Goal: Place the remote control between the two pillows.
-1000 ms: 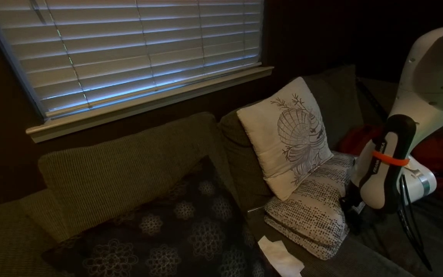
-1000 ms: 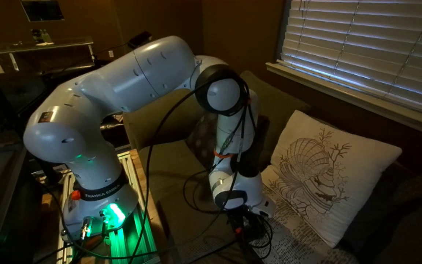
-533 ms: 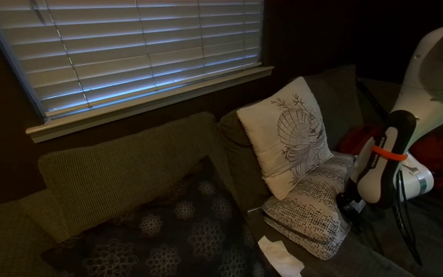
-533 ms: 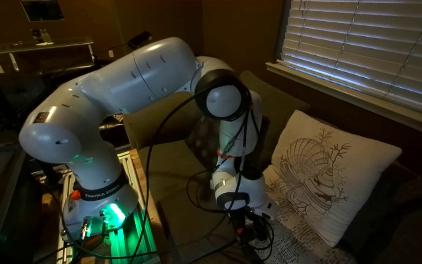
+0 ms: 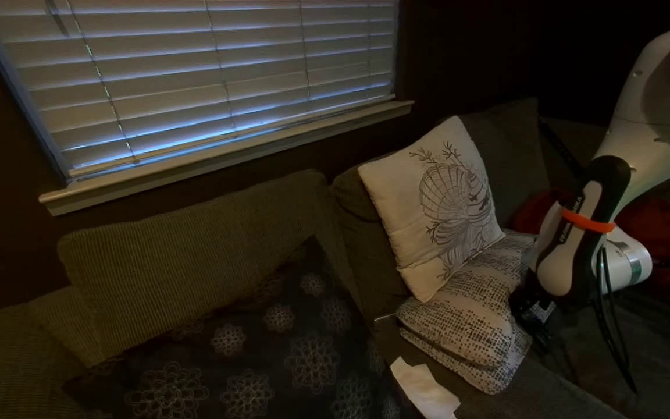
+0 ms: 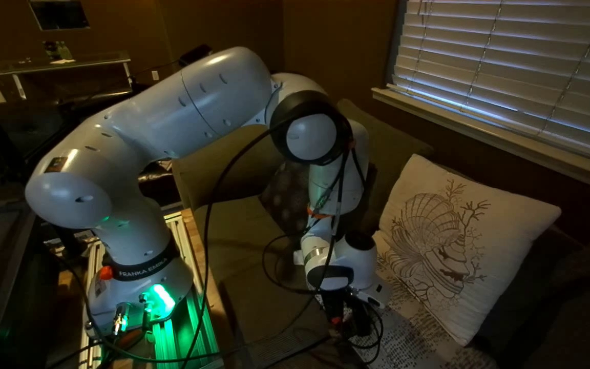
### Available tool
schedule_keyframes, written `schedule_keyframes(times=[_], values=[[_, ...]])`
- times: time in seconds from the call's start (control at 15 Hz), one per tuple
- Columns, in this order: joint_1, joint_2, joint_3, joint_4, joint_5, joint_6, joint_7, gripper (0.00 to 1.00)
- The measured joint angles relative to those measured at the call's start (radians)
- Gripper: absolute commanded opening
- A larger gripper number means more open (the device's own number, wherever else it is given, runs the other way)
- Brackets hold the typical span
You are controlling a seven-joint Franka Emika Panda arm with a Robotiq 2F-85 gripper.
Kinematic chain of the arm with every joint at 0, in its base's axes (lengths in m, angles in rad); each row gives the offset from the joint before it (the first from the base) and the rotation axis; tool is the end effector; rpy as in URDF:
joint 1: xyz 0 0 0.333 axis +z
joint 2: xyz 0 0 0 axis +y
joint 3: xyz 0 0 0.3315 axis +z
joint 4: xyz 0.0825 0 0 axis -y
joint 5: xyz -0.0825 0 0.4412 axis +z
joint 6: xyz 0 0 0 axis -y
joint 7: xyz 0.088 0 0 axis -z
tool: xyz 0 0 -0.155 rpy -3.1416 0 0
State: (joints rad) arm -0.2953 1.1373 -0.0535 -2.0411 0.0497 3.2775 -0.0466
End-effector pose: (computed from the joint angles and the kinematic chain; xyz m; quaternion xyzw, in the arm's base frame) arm 0.4698 -0.1870 -0.1909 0.9858 -0.1582 0.0448 0.0351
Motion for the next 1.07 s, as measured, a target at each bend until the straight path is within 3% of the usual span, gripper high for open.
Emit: schedule_keyframes(times=[0.47, 0.73, 1.07], values=[[0.023, -0.052, -0.013, 0.004, 0.001, -0.233, 0.007, 1.0], [0.023, -0.046, -0.011, 0.0, 0.001, -0.225, -0.015, 1.0], [0.014, -0.026, 0.001, -0.045, -0.017, -0.135, -0.064, 1.0]])
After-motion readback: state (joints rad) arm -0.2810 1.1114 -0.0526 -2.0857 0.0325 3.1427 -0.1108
